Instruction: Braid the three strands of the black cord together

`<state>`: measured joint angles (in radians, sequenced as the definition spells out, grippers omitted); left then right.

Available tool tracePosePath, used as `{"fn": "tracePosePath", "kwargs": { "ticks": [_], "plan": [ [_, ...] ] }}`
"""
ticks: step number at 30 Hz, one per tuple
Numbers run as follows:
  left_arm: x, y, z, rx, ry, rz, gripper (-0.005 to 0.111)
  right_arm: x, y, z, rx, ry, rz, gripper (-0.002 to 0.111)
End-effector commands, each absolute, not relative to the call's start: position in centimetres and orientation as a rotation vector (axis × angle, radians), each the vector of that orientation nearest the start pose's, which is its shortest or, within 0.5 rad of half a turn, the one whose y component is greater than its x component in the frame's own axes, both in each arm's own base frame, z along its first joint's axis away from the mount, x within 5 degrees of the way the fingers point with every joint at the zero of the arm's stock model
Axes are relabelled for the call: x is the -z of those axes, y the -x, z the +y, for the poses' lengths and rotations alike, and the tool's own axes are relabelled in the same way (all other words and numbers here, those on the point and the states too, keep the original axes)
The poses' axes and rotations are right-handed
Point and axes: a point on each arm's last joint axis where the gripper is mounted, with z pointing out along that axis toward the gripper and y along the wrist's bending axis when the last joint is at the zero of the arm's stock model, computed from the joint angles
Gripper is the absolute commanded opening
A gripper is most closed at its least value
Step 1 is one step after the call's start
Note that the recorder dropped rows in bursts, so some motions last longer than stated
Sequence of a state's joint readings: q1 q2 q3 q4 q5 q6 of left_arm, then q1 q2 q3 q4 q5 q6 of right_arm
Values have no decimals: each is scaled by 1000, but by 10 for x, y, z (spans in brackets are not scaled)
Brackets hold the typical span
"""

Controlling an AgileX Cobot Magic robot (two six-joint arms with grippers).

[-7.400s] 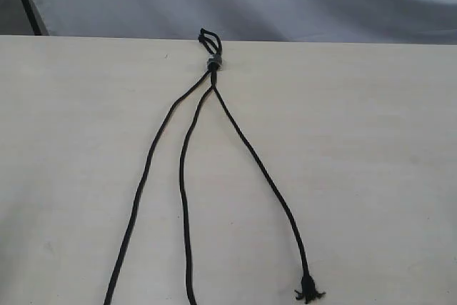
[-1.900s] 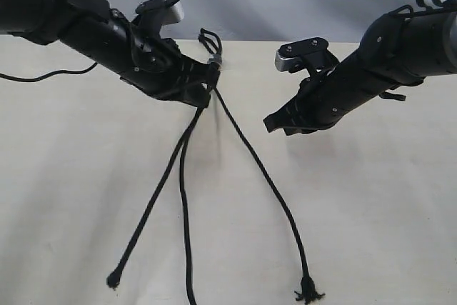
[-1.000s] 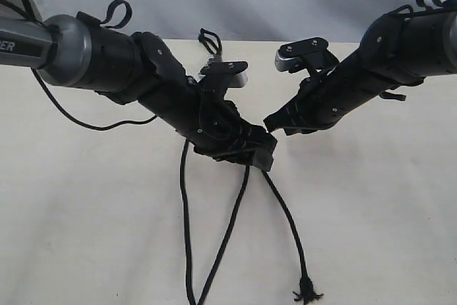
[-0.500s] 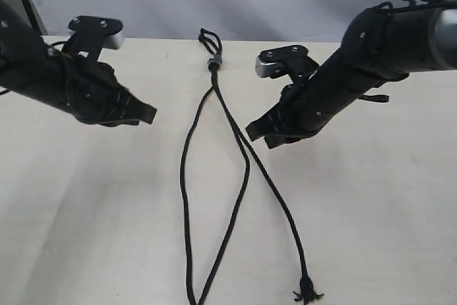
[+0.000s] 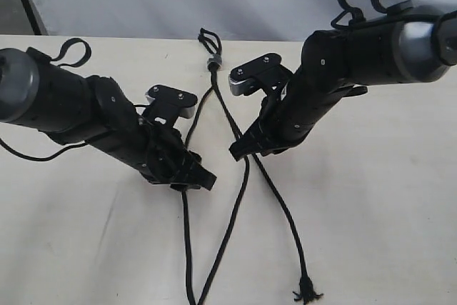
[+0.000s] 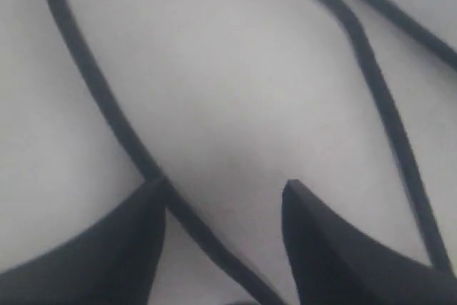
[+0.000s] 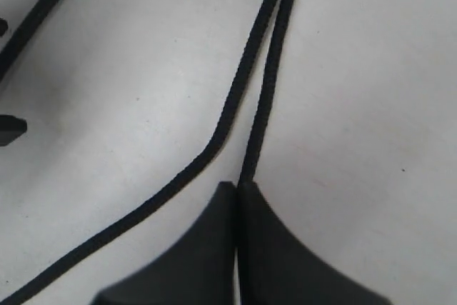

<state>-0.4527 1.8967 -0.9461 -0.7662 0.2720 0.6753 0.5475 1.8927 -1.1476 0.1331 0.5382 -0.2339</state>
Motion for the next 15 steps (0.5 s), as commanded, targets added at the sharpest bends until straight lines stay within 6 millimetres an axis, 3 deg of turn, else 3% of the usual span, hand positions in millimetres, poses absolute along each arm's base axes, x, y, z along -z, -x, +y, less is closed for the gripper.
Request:
{"fn": "tracePosePath", "kwargs": {
  "ticks": [1, 6, 11, 15],
  "plan": [
    [-117, -309, -168, 385, -601, 2605, 36, -162, -316, 199, -194, 925, 2595, 0],
    [-115, -307, -166, 337, -752, 2603, 0, -162, -316, 199, -185, 933, 2589, 0],
    [-120, -309, -140, 260, -780, 2668, 0, -162, -316, 199, -186, 927, 2594, 0],
    [-138, -313, -112, 231, -704, 2701, 0, -162, -317, 199, -187, 926, 2590, 0]
  ]
}}
